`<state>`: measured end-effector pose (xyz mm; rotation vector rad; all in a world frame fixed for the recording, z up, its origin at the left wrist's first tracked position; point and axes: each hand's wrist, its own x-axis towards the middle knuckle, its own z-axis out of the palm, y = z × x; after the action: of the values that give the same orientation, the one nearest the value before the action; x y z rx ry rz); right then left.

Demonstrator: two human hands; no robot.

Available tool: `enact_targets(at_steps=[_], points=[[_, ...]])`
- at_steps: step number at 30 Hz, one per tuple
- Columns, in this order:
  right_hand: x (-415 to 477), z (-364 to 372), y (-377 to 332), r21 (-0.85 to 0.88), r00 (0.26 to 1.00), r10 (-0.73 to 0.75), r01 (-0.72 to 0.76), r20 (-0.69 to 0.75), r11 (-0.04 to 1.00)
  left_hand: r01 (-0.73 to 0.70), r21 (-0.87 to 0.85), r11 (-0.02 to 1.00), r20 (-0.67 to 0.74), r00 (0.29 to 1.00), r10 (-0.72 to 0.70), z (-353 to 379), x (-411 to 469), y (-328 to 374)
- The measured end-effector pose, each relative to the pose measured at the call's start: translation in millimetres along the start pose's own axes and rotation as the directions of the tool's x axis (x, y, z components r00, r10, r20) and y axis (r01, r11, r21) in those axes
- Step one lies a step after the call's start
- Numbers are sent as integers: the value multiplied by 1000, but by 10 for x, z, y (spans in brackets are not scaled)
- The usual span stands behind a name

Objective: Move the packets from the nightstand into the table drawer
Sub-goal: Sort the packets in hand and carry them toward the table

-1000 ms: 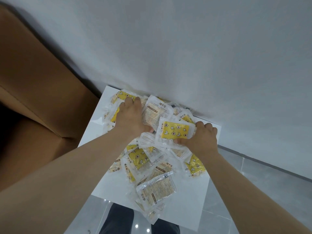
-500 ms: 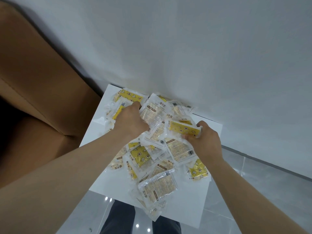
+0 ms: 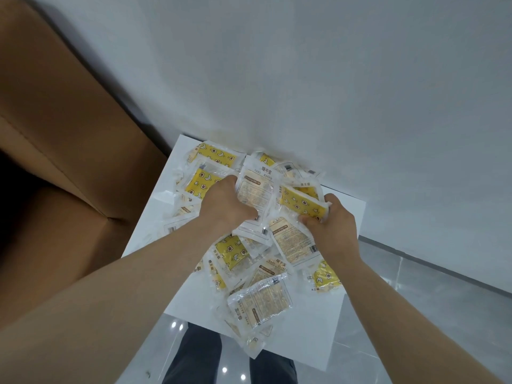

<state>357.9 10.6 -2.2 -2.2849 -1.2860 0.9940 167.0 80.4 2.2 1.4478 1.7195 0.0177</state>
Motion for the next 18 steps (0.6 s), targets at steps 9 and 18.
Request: enact_targets(at_steps=[9,18], points=[[-69,-263,-198,15,996,-75,76,-48,997,-38,25,999,-119,992,40,-332,-208,149],[-314,-531,-552,139,992,-47,63,-115,988,-65,-25,998,-172,983,60,-758,-576,217]])
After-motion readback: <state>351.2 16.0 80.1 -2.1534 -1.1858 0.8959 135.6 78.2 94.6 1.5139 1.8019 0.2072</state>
